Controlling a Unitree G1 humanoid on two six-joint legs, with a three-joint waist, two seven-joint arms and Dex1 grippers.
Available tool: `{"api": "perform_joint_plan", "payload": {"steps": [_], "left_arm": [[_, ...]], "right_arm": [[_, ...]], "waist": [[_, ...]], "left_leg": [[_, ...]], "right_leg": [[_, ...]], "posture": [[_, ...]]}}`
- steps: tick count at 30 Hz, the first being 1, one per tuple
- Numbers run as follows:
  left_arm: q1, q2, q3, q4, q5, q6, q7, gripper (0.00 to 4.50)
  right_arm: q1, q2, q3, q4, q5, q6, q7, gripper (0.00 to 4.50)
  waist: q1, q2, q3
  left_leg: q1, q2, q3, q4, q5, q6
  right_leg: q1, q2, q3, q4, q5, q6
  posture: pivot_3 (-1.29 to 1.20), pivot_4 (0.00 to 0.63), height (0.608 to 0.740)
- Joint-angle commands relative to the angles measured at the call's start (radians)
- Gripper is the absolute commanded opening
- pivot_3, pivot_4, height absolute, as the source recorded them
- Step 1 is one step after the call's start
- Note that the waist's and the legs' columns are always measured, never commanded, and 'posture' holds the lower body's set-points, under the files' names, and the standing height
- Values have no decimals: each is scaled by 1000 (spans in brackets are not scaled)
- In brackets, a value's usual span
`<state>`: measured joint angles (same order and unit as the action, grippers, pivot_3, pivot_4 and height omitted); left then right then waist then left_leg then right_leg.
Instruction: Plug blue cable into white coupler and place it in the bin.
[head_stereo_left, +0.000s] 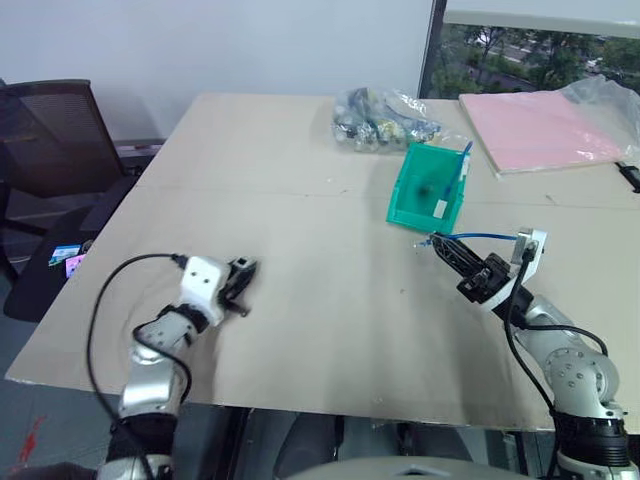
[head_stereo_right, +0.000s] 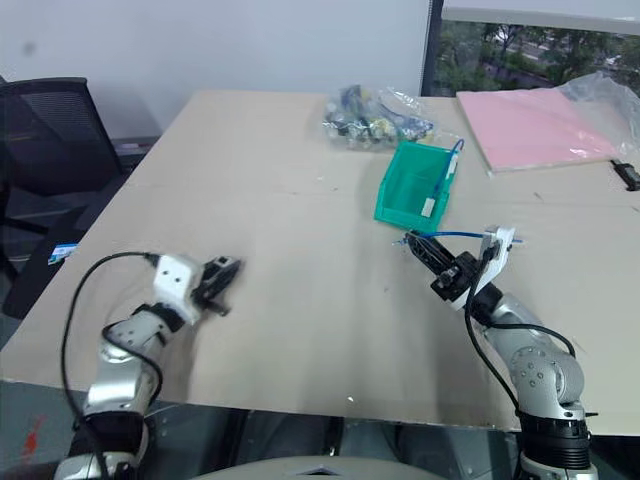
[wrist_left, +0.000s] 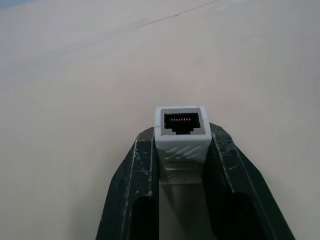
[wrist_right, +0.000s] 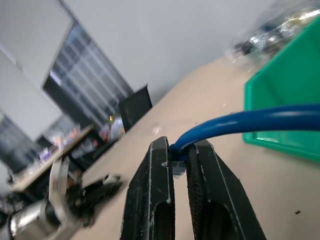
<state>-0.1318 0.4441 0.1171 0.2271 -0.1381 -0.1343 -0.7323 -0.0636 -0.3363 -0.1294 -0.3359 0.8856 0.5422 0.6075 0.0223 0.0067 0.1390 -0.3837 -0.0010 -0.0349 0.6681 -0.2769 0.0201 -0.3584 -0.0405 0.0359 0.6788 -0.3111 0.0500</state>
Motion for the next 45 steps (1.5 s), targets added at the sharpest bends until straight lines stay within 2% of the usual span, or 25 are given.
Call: {"api": "perform_joint_plan", "payload": {"steps": [1, 5, 9, 13, 18, 28, 32, 39, 45], "left_arm": [[-118, -51, -220, -6, 10, 3, -201, 569], [-240, -86, -351, 60, -5, 15, -379, 569], [-378, -141, -436, 256, 22, -47, -508, 569], [-462, -172, -452, 427, 43, -119, -579, 569], [-515, -189, -459, 525, 47, -166, -652, 569], [-551, -185, -450, 594, 62, -210, -686, 569], [-563, -172, -456, 627, 79, -231, -693, 569], [-590, -179, -455, 668, 86, -249, -693, 569], [-592, -199, -455, 664, 82, -248, -688, 569]], "right_arm": [[-49, -66, 71, -71, -93, -34, 81, 0], [-81, -168, 179, -65, -240, -92, 185, 0], [-133, -217, 240, -58, -312, -119, 249, 0], [-170, -245, 280, -30, -395, -154, 288, 0], [-208, -248, 315, 16, -459, -188, 320, 0], [-264, -313, 377, 126, -594, -255, 430, 0], [-290, -332, 393, 160, -624, -287, 477, 0], [-373, -305, 432, 189, -661, -297, 510, 0], [-368, -249, 490, 240, -709, -266, 489, 0]], "waist": [[0, -2, 1], [-24, -8, 2], [-39, -9, 3], [-36, -9, 3], [-35, -10, 3], [-35, -10, 3], [-36, -10, 3], [-39, -10, 3], [-38, -11, 3]], "left_leg": [[-1, -2, 0, 0, 0, 0], [-8, -4, 1, 1, 0, 1], [-14, -3, -3, 1, 0, 1], [-13, -3, -8, 1, 0, 1], [-13, -5, -9, 3, 0, 1], [-12, -5, -12, 3, 0, 1], [-7, -5, -15, 3, 0, 1], [-6, -5, -16, 3, 0, 1], [-5, -5, -17, 3, 0, 1]], "right_leg": [[0, 0, -2, -1, 0, 0], [-6, -1, -2, -3, 0, 1], [-14, 5, 2, -1, 0, 1], [-14, 7, 1, 0, 0, 1], [-11, 5, 0, -1, 0, 1], [-10, 5, -2, 0, 0, 1], [-5, 5, -5, -1, 0, 1], [-3, 6, -6, 0, 0, 1], [-2, 5, -7, 0, 0, 1]], "posture": [[0, 150, 739], [0, 150, 739], [0, 150, 739], [0, 150, 739], [0, 150, 739], [0, 150, 739], [0, 150, 739], [0, 150, 739], [0, 150, 739]]}}
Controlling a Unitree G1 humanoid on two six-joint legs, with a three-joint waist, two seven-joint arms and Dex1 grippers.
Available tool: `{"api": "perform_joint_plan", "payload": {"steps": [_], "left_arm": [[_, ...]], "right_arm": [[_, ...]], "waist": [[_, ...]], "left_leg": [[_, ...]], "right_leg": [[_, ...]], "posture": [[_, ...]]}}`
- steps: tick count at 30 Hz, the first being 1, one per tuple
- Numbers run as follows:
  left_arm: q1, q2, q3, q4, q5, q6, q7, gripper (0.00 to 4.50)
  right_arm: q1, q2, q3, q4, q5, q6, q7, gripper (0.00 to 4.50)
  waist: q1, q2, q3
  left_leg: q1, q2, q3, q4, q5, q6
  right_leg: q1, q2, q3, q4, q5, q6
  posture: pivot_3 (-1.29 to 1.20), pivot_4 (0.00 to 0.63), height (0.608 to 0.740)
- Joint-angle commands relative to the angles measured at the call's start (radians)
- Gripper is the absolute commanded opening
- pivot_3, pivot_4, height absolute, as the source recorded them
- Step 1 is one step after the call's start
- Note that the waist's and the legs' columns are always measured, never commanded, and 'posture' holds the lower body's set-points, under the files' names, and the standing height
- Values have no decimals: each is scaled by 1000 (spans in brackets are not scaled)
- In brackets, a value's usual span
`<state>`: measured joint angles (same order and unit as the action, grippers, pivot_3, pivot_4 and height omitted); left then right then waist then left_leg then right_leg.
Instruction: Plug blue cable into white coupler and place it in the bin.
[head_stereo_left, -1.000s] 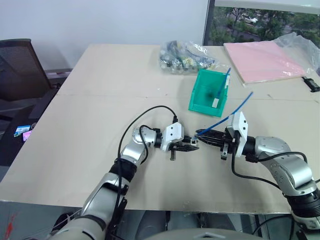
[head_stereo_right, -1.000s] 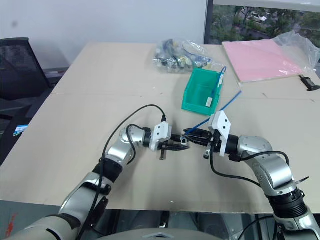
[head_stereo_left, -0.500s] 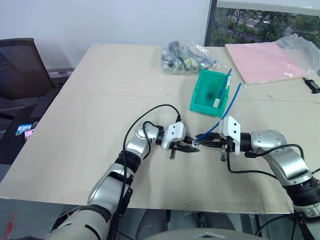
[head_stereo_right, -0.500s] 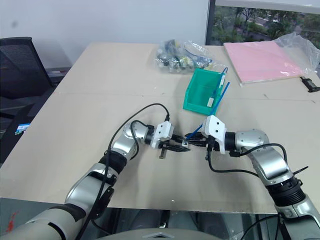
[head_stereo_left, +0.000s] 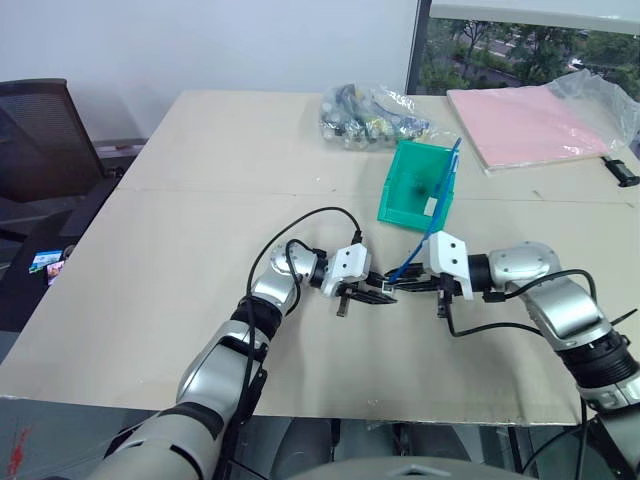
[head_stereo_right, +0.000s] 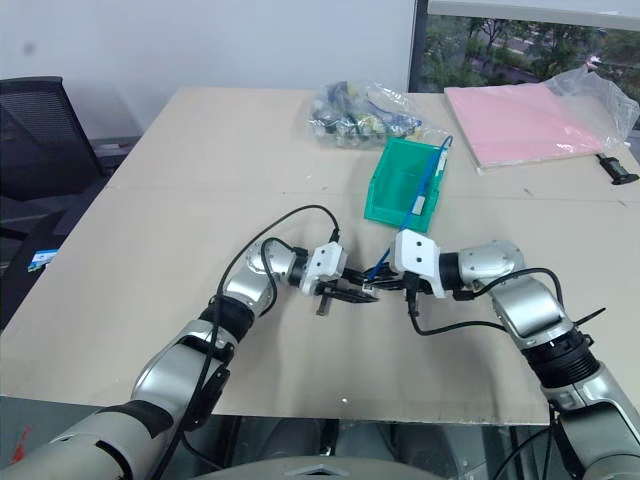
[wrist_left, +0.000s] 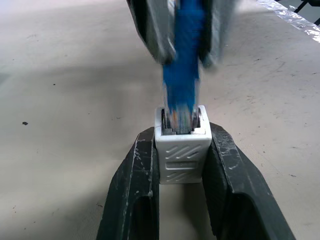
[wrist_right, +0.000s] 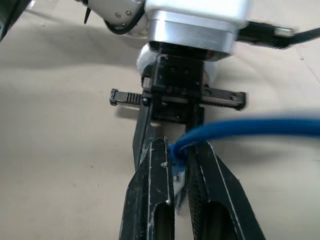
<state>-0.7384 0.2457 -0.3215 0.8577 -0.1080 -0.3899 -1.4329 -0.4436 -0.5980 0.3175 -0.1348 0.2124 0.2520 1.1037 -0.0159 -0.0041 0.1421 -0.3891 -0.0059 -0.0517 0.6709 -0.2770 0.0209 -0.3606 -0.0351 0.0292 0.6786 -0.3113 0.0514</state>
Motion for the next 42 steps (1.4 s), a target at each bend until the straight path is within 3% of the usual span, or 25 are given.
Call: {"api": "perform_joint_plan", "payload": {"steps": [1, 8, 14, 15, 18, 20, 24, 28, 32, 35, 39, 40, 42], "left_arm": [[16, -2, -16, 33, 51, 9, 13, 569], [20, -6, -13, 33, 52, 12, 14, 569], [32, 3, -5, 20, 57, 43, 12, 569], [37, 6, -3, 16, 59, 50, 12, 1600], [63, 9, 28, -33, 50, 86, 80, 2953], [100, 0, 80, -143, -8, 203, 145, 3822], [223, 36, 122, -445, 13, 310, 312, 3822], [297, 19, 210, -796, 6, 626, 590, 3822], [282, -60, 275, -1114, -45, 970, 810, 3822], [231, -122, 299, -1216, -58, 1160, 937, 3822], [207, -137, 276, -1281, -65, 1271, 1003, 3822], [206, -136, 270, -1292, -70, 1281, 1010, 3894], [204, -129, 259, -1305, -77, 1292, 1017, 3894]], "right_arm": [[23, -5, 64, 68, -65, 33, 3, 0], [66, -58, 145, 180, -172, 24, 26, 0], [26, 117, -64, 76, 78, 70, -46, 0], [17, 121, -77, 69, 85, 76, -46, 0], [-20, 119, -104, 55, 97, 121, -65, 0], [-58, 113, -130, 34, 131, 206, -84, 0], [-188, 104, -200, 51, 206, 368, -118, 0], [-399, 75, -214, 250, 177, 450, -128, 0], [-639, 90, -198, 633, 99, 344, -99, 0], [-771, 119, -167, 924, 9, 231, -106, 0], [-879, 163, -156, 1187, -89, 82, -152, 0], [-901, 171, -165, 1237, -109, 35, -205, 716], [-938, 182, -192, 1310, -134, -36, -300, 1365]], "waist": [[0, -1, -1], [0, -6, -6], [-6, -10, -7], [-7, -9, -7], [-5, -3, -3], [-3, -1, -2], [-7, 0, -1], [-8, 0, 2], [2, -1, 6], [4, -1, 6], [-1, -2, 6], [-2, -2, 6], [-3, -2, 6]], "left_leg": [[1, 0, 0, 0, 0, 0], [15, 0, -3, -2, 0, 0], [19, 1, -4, -3, 0, 0], [18, 1, -4, -3, 0, 0], [17, 1, -4, -4, 0, 0], [13, 0, -5, -4, 0, 0], [-1, 0, -6, -2, 0, 0], [-11, -1, -10, -2, 1, -3], [-14, -3, -9, -3, 1, -3], [-16, -5, -9, -4, 4, -7], [-19, -7, -9, -4, 4, -8], [-19, -7, -9, -4, 5, -9], [-24, -7, -9, -3, 6, -10]], "right_leg": [[1, 0, 0, 0, 0, 0], [16, 0, -3, -3, 0, 0], [18, 0, -1, -2, 0, -1], [17, 0, -1, -1, 0, -1], [16, 0, -2, -1, 0, -1], [14, -1, -2, -2, 0, -1], [0, -5, 0, 0, 0, 0], [-12, -4, 3, 1, 0, -1], [-16, -4, 5, 0, 0, -1], [-17, -5, 4, -2, 0, 0], [-20, -5, 6, -1, 0, 0], [-21, -5, 7, -1, 0, 0], [-26, -5, 7, -1, 0, 0]], "posture": [[0, 150, 739], [0, 150, 739], [0, 150, 739], [0, 150, 739], [0, 150, 739], [0, 150, 739], [0, 150, 739], [0, 150, 739], [0, 150, 739], [0, 150, 739], [0, 150, 739], [0, 150, 739], [0, 150, 739]]}}
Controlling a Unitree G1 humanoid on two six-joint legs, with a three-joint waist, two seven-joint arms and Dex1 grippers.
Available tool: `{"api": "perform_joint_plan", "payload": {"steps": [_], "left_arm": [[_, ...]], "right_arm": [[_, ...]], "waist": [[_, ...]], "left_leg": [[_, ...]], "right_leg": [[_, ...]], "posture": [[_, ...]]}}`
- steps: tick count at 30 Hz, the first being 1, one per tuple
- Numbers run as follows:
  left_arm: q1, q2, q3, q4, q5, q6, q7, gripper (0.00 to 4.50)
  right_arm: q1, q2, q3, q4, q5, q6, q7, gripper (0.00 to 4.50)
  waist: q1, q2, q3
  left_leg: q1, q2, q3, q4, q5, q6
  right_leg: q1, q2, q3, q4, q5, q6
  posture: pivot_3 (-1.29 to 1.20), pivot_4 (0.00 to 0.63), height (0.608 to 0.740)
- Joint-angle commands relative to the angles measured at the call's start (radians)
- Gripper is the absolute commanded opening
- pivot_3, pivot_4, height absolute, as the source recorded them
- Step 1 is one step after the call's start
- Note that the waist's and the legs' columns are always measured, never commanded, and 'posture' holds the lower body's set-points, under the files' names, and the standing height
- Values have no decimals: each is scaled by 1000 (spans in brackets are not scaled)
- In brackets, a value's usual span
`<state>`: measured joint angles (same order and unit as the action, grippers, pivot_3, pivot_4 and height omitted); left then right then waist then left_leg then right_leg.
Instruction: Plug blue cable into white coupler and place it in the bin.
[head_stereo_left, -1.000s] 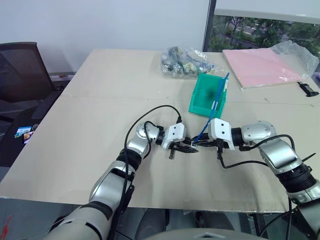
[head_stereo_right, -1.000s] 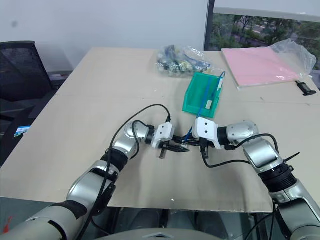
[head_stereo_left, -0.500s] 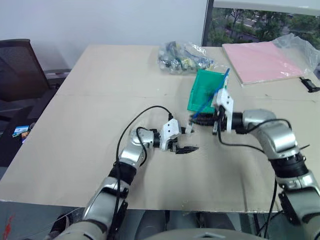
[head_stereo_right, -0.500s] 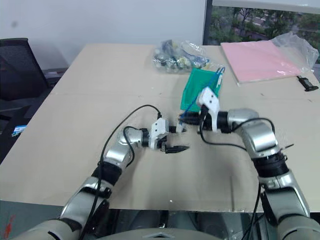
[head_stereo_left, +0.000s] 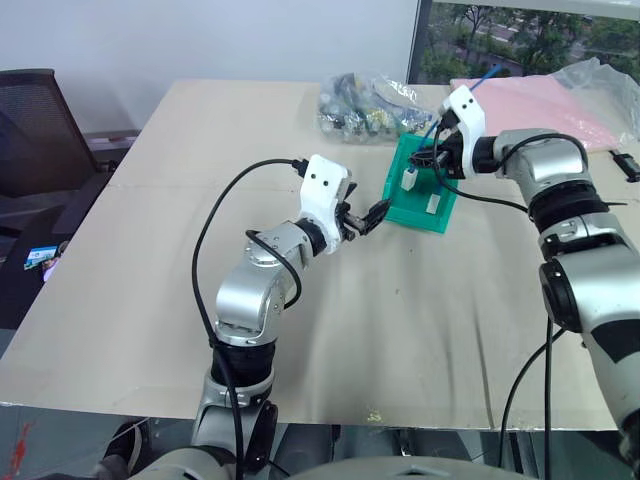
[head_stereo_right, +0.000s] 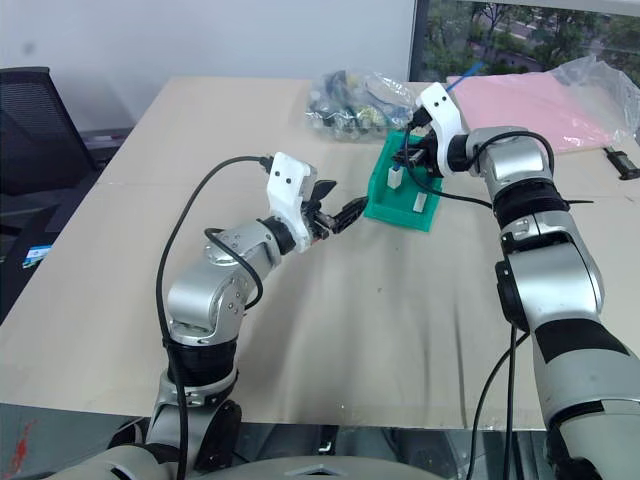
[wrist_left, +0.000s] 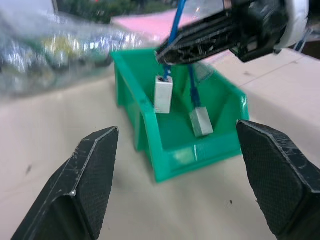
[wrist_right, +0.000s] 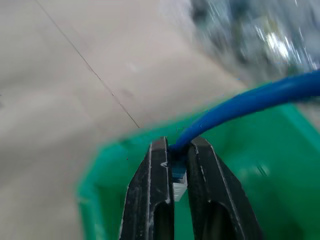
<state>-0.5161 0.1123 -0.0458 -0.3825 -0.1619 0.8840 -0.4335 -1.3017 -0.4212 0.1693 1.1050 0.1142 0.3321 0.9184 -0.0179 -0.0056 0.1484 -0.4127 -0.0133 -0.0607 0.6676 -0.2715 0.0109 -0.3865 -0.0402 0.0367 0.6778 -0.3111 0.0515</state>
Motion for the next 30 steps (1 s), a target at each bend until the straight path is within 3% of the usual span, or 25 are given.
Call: {"api": "perform_joint_plan", "payload": {"steps": [1, 3, 7, 10, 13, 17, 20, 22, 26, 30], "left_arm": [[-17, 5, -17, -69, -29, 24, 21, 3894], [-14, 9, -18, -78, -39, 30, 23, 3894], [0, 34, -22, -91, -58, 10, 13, 3894], [36, 79, -29, -113, -56, -70, -18, 3894], [116, 126, -2, -139, -50, -178, -35, 3894], [288, 156, 112, -140, -82, -366, -64, 3894], [451, 221, 146, -138, -99, -425, -127, 3894], [554, 252, 160, -144, -108, -458, -155, 3894], [743, 264, 181, -112, -90, -550, -162, 3894], [815, 271, 201, -82, -82, -602, -147, 3894]], "right_arm": [[-93, 2, -46, 92, -55, -148, -157, 1713], [-106, -8, -42, 120, -95, -201, -227, 2849], [-99, -54, -63, 127, -144, -273, -382, 4471], [-38, -95, -108, 74, -122, -316, -369, 4471], [119, -131, -172, -85, -51, -370, -252, 4471], [566, -116, -301, -644, 247, -373, 7, 4471], [872, -114, -318, -1029, 401, -178, 0, 4471], [1038, -122, -322, -1177, 465, -75, -15, 4471], [1342, -140, -337, -1190, 410, -170, 56, 4471], [1437, -153, -355, -1093, 363, -271, 92, 4471]], "waist": [[-1, 0, 0], [0, 0, 0], [3, 0, 0], [2, 0, 0], [2, 0, 0], [2, 0, 0], [0, 1, 0], [-1, 3, 1], [13, -1, 1], [21, 1, 5]], "left_leg": [[-2, 0, 0, 0, 1, -2], [-3, -1, 0, -1, 2, -4], [-3, 0, 0, -1, 3, -5], [-3, -1, 1, -1, 3, -5], [-3, 0, 2, -1, 3, -5], [-3, 2, 1, -1, 3, -5], [-4, 5, 1, -1, 3, -4], [-2, 6, 2, -2, 2, -4], [9, 1, -1, -1, -2, 3], [26, -1, 1, -4, -4, 6]], "right_leg": [[-3, -1, 1, 1, 0, 0], [-6, -1, 2, 2, 0, 0], [-6, -1, 3, 1, 0, 0], [-6, -1, 3, 1, 0, 0], [-5, -1, 4, 1, 0, 0], [-3, 0, 4, 1, 0, 0], [-2, 1, 4, 1, 0, 0], [-2, 2, 7, 1, 0, 0], [9, -4, 4, 0, 1, 0], [26, -8, 5, -6, -1, -3]], "posture": [[0, 150, 739], [0, 150, 739], [0, 150, 739], [0, 150, 739], [0, 150, 739], [0, 150, 739], [0, 150, 739], [0, 150, 739], [0, 150, 739], [0, 150, 739]]}}
